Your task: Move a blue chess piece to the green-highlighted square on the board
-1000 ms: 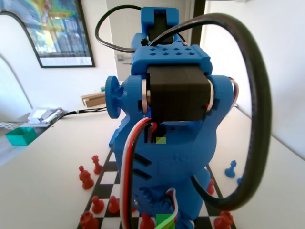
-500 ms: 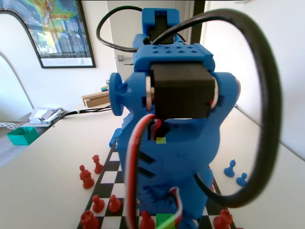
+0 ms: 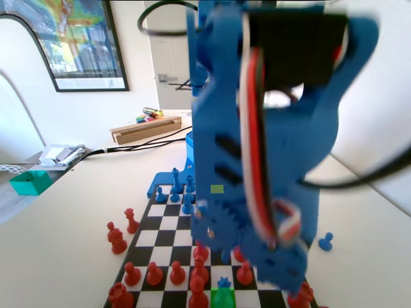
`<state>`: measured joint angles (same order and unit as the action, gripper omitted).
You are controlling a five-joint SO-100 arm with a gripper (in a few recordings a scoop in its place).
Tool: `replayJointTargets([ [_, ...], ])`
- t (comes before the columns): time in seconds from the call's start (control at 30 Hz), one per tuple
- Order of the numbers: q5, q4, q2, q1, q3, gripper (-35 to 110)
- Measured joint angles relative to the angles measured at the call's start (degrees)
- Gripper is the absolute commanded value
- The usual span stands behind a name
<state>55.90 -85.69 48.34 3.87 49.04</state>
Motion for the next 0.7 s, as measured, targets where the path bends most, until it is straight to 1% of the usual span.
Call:
replayJointTargets([
  [0.17, 2.4, -1.9, 7.5, -0.2, 4.0, 14],
  [0.43, 10.8, -6.2, 22.9, -0.8, 12.0, 12],
  [0.53, 13.9, -7.5, 29.1, -1.9, 14.9, 7],
  [0.7, 18.5, -9.4, 38.9, -3.1, 20.0, 3],
])
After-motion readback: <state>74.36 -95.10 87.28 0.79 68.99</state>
